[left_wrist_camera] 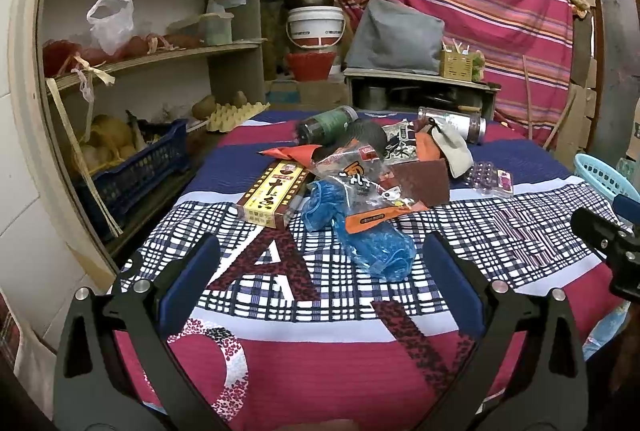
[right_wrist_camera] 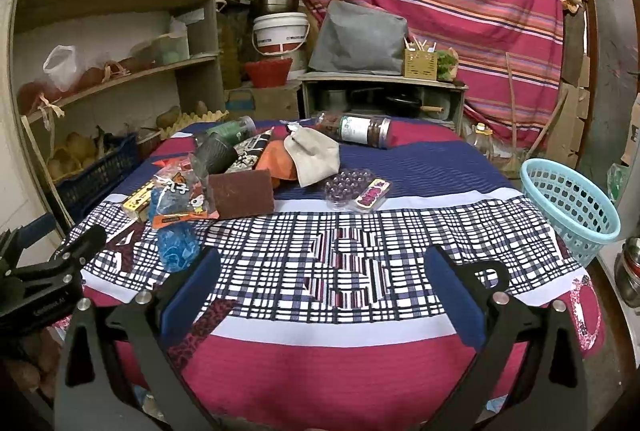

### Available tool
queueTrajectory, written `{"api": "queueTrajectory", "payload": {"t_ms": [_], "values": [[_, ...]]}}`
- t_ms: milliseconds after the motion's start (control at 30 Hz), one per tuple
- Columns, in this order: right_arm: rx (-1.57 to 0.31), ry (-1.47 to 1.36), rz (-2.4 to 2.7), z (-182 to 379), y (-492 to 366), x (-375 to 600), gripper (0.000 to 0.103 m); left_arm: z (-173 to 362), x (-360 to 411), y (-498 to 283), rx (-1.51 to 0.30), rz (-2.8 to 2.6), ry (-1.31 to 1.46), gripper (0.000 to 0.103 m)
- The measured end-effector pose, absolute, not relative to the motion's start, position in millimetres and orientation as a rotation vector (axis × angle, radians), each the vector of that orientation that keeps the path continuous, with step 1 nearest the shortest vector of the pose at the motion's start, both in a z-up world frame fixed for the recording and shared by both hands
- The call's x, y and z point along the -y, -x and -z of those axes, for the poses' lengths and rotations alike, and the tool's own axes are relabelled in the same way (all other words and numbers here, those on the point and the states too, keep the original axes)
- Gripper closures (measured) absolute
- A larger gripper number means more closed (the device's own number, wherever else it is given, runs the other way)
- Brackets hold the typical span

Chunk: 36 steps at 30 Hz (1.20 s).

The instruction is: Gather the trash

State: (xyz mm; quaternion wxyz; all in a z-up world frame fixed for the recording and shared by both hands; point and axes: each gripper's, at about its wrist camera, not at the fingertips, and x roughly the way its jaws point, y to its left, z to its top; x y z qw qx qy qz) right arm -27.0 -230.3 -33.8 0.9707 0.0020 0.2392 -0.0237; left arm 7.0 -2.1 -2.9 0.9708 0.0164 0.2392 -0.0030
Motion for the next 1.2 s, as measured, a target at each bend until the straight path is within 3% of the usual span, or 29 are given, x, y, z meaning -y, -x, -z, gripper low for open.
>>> {"api": "queueTrajectory", "payload": {"t_ms": [633,1100,1200], "values": [[-0.498,-0.014,-0.005,29.1,23.8,225.5,0.004,0.8,-6.3,-12.3,-0.48,-0.012,0.003,0.005],[-0.533,0.047,-0.132,13.1,-57.0,164.0,0.004,-25.5,-53.9,-53.7,-0.446,-0.081,-0.031,0.005],[-0.62,0.044,-0.156,40.3,-86.7,146.8,0.015,-17.5,-69.7,-56.9,-0.467,-0.092,0.015,0.005]]}}
